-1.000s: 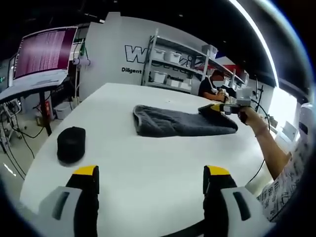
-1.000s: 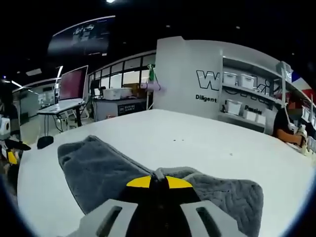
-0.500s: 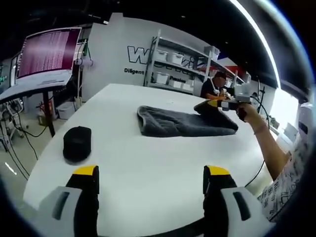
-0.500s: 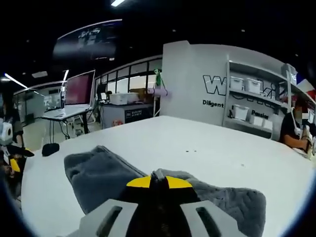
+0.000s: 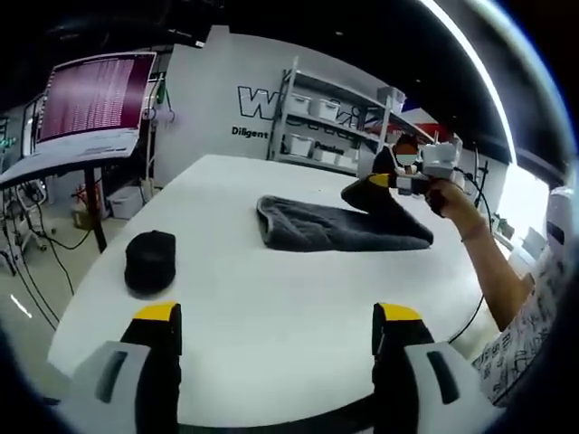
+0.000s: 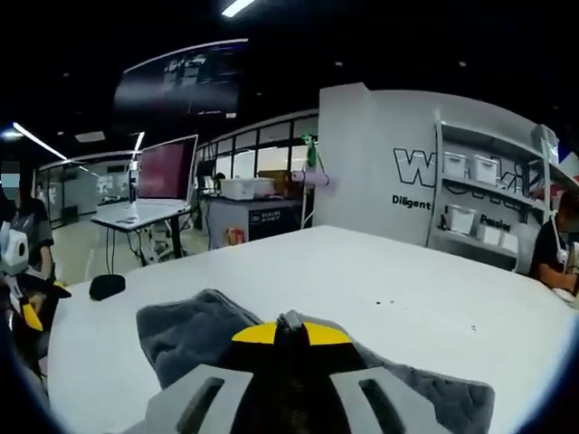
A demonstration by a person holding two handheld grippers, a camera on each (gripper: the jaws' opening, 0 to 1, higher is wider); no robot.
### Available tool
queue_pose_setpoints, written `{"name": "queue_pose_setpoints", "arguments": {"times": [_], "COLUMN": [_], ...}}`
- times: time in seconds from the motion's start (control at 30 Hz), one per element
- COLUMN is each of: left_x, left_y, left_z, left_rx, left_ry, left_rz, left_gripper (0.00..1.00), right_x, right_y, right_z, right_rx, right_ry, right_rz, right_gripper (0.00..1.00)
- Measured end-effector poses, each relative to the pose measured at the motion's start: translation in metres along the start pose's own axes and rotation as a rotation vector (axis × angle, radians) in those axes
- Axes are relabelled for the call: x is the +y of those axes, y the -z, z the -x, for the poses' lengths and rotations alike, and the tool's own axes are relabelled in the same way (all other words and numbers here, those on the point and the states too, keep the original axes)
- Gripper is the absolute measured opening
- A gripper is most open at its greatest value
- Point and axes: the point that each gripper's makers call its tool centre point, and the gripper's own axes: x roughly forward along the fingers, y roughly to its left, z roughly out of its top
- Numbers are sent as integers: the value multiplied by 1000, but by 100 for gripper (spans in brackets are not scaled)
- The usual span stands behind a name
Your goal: Fold the towel on the table until its edges align and the towel forms a compact rectangular stack.
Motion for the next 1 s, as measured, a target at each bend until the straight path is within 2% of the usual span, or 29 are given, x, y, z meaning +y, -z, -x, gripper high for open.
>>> {"name": "queue_pose_setpoints", "arguments": {"times": [0.37,0.53,0.67,0.87,1.0], "left_x": [0,-1,-1,-1,0], "left_y": [-2,-3,-4,-6,-7], "left_z": [1,1,1,1,2], "left_rx": [-3,1,0,-3,-5], "left_ry": [0,3,4,1,-1], "left_rz": [-3,-8,-10,-10,-9], "left_gripper": [91,91,91,91,91], "right_x": [24,39,51,80,107], "right_y": [-31,-42,-60,-89,-98], "right_z": [-24,-34,-39,-49,-59], "right_rx": [-74,-79,-112,-153,-159], "right_ry": [-44,-68,-87,-140,-189], "right_rz": [1,31,46,85,120], "right_gripper": [8,8,8,8,8]}}
